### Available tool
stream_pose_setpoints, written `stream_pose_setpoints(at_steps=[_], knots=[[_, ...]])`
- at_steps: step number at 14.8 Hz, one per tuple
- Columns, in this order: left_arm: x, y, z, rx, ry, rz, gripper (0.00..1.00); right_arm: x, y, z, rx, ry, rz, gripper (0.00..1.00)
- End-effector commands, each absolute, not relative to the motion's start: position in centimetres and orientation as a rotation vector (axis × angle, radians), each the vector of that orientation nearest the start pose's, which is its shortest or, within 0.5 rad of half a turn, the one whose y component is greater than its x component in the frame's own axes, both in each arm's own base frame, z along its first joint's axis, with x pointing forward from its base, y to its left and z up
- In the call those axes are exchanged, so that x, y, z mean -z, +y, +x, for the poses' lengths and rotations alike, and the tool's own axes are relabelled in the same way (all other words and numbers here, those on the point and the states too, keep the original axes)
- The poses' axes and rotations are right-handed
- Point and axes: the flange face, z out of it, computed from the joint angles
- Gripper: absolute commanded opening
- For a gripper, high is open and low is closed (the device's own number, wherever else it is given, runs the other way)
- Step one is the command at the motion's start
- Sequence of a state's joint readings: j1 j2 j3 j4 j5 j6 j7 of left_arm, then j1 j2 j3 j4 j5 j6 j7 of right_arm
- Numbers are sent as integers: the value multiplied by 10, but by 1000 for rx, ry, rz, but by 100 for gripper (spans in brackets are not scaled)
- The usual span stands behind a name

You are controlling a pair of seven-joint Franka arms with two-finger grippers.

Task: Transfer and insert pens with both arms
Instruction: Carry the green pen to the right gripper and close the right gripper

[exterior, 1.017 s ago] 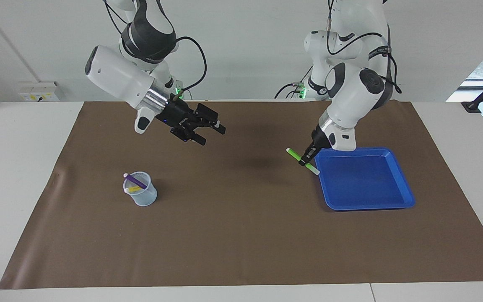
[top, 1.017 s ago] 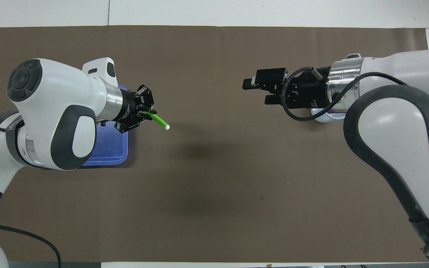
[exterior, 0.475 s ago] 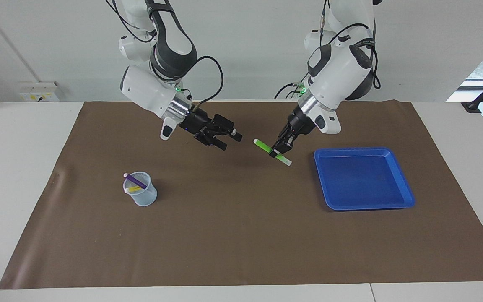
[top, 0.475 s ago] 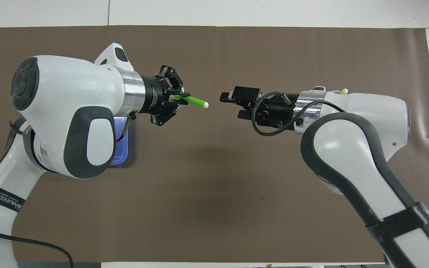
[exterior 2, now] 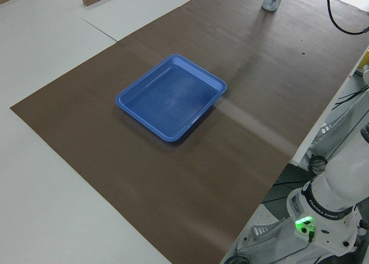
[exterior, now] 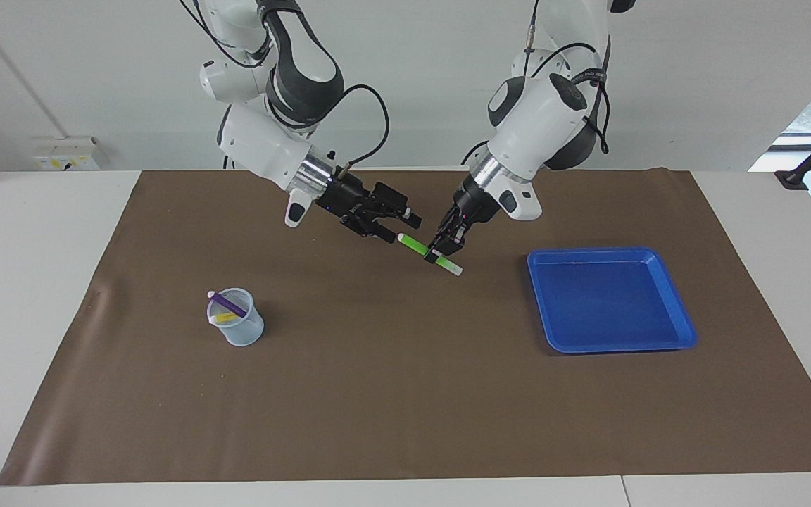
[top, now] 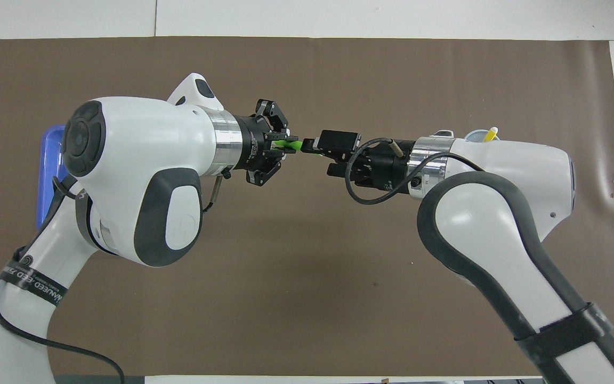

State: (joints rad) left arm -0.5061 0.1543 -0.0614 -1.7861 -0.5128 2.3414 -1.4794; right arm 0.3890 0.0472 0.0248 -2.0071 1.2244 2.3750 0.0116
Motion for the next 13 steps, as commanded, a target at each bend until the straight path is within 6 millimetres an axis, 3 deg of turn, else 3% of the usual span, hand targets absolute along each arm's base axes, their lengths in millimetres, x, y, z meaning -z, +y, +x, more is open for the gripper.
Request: stream_pose_setpoints(at_steps=[1,6,13], knots=[[-508,-353,536,241,1463,2097,0,-476,246,537,81,447,-2089,74],[-506,-353,533,245,1464,2103,0,-478,244,542,94,452,-2085,56],[-503,-354,530,252,1466,2111,0,-481,243,546,102,459,-2080,49]])
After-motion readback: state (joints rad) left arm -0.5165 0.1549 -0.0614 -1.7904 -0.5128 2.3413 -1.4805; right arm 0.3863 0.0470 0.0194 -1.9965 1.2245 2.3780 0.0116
